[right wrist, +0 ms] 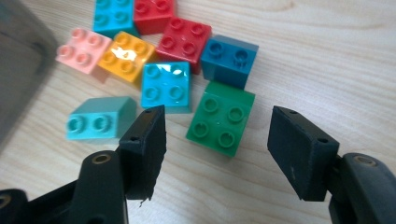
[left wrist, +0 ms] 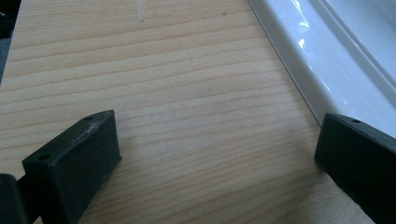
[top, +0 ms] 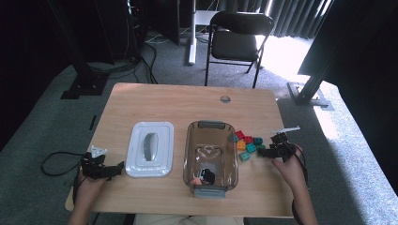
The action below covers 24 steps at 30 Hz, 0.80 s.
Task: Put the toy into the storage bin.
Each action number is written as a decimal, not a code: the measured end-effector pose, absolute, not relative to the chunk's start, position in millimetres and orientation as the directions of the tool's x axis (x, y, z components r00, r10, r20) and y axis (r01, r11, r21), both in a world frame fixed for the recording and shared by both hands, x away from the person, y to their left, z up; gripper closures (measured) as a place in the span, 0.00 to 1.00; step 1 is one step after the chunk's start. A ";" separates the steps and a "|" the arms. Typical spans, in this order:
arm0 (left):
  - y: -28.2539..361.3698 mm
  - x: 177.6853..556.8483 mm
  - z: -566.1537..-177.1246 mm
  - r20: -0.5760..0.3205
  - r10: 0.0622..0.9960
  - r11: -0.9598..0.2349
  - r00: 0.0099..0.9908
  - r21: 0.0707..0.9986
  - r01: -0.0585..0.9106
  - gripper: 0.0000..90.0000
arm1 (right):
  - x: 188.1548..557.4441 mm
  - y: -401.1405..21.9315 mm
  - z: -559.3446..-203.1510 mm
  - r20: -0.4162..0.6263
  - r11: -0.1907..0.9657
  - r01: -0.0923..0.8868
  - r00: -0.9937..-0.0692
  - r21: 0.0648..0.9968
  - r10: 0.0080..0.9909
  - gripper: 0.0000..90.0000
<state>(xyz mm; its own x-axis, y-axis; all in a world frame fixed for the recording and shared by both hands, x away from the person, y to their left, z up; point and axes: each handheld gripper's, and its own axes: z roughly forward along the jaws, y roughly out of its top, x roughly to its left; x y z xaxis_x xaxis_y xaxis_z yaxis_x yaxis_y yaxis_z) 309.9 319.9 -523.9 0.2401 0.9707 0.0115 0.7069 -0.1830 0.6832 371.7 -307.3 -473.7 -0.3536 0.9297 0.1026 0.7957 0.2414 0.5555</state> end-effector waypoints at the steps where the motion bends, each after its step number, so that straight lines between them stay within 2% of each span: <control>1: 319.9 309.9 -523.9 0.012 0.970 -0.184 0.241 0.683 0.707 0.01 | 373.2 -307.7 -476.4 0.106 0.236 0.801 -0.347 0.551 0.932 0.41; 10: 320.0 309.9 -523.9 0.012 0.970 -0.184 0.241 0.683 0.707 0.01 | 384.2 -303.3 -490.7 0.079 0.228 0.817 -0.315 0.529 0.946 0.45; 15: 319.9 309.9 -523.9 0.012 0.970 -0.184 0.241 0.683 0.707 0.01 | 388.1 -300.6 -495.1 0.052 0.241 0.823 -0.310 0.515 0.949 0.56; 20: 319.9 309.9 -523.9 0.012 0.970 -0.184 0.241 0.683 0.707 0.01 | 390.6 -297.9 -498.0 0.040 0.262 0.823 -0.325 0.504 0.945 0.59; 24: 319.9 309.9 -523.9 0.012 0.970 -0.184 0.241 0.683 0.707 0.01 | 390.0 -297.7 -497.9 0.024 0.271 0.819 -0.327 0.506 0.945 0.65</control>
